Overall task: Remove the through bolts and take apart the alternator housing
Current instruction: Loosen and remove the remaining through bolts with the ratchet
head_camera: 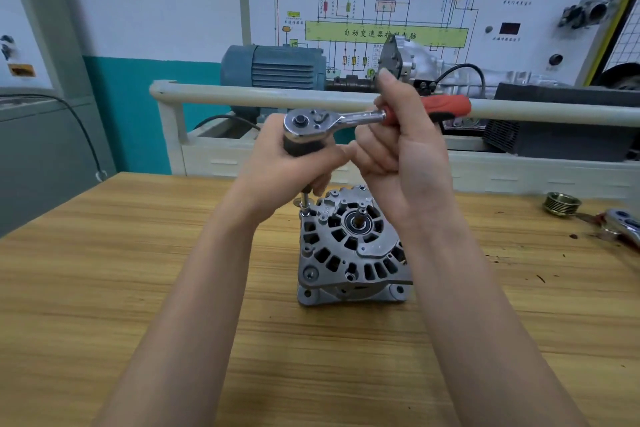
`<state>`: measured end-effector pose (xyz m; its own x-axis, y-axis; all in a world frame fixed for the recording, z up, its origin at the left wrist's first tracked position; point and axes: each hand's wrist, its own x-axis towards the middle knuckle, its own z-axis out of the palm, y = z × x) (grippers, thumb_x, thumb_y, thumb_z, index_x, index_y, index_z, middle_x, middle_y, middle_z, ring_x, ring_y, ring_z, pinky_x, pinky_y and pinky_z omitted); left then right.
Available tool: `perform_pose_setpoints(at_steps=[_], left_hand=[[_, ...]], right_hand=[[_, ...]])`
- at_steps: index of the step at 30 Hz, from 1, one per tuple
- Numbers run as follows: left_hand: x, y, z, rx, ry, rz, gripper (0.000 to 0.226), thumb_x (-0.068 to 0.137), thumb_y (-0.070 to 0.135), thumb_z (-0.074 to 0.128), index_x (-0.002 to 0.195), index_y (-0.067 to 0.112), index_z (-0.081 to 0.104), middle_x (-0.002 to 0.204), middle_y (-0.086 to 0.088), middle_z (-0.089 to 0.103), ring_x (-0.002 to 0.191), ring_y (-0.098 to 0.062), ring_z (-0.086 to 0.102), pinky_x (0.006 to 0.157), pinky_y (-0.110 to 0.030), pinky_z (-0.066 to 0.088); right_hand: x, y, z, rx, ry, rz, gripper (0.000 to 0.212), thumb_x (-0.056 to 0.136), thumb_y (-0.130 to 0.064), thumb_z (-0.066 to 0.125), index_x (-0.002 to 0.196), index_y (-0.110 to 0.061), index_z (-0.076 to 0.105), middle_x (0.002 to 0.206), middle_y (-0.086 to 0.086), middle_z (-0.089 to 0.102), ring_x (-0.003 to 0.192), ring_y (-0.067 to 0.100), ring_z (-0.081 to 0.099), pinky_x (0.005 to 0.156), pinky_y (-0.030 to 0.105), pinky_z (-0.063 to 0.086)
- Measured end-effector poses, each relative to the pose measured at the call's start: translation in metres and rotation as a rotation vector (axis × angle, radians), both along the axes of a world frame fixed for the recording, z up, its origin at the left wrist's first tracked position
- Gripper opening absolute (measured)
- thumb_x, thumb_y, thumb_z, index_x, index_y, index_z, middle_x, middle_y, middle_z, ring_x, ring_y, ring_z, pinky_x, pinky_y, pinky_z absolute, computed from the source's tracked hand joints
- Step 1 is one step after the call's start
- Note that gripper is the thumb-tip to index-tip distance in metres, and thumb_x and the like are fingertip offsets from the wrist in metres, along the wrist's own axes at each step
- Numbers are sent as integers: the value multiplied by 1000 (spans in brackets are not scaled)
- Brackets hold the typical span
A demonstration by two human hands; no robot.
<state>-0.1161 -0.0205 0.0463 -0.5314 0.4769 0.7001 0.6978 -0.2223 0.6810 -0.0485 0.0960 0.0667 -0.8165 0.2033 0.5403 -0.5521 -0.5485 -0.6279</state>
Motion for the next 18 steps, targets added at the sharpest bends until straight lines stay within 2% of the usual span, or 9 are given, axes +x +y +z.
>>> perform_pose_setpoints(at_steps=[2,4,7,9,11,14,16,18], left_hand=[[2,1,-1,4,-36,-93,30,72,22,66,48,17,49,41,4,39,36,-18,32,43,-22,30],[2,3,0,30,-74,-113,35,73,14,65,46,23,45,40,6,34,37,-16,25,43,-23,23],[4,7,4,179,-185,29,31,75,9,58,50,19,43,41,5,31,38,-13,22,43,-23,20],[5,14,5,325,-270,166,23,73,13,57,56,14,43,42,5,32,38,-10,24,42,-22,22],[8,19,5,416,-312,249,23,72,17,58,55,11,44,43,4,32,39,-9,25,42,-22,22],[9,19,3,337,-223,238,25,71,12,59,61,-7,46,47,-3,33,41,-13,26,43,-25,23],[6,14,1,208,-122,166,28,71,10,61,56,-5,43,45,-4,37,40,-16,30,43,-24,27],[1,9,-1,94,-48,47,32,72,14,65,52,2,44,42,-2,41,40,-19,34,44,-29,28]], right_hand=[[0,3,2,-6,-47,30,31,91,-17,54,66,-14,37,34,-9,20,29,4,15,33,18,14],[2,3,3,18,-35,32,32,91,-15,55,66,-15,34,35,-9,20,29,5,15,33,18,15],[4,-1,-1,124,78,-111,39,88,-4,61,64,-17,32,37,-10,28,31,6,20,36,18,21],[4,-8,-3,234,149,-302,35,79,-6,68,61,-18,41,43,-9,37,37,6,28,44,21,26],[4,-12,-4,291,174,-379,33,75,-10,71,58,-22,45,47,-10,41,41,5,33,50,22,29],[5,-6,-1,219,152,-220,38,83,-6,66,59,-18,39,40,-10,33,33,6,24,40,19,24],[3,3,1,96,76,-95,41,90,-6,60,59,-18,36,36,-10,28,30,5,19,35,17,20],[0,9,2,2,-16,-5,36,87,-13,60,64,-18,33,34,-10,23,29,4,16,33,17,16]])
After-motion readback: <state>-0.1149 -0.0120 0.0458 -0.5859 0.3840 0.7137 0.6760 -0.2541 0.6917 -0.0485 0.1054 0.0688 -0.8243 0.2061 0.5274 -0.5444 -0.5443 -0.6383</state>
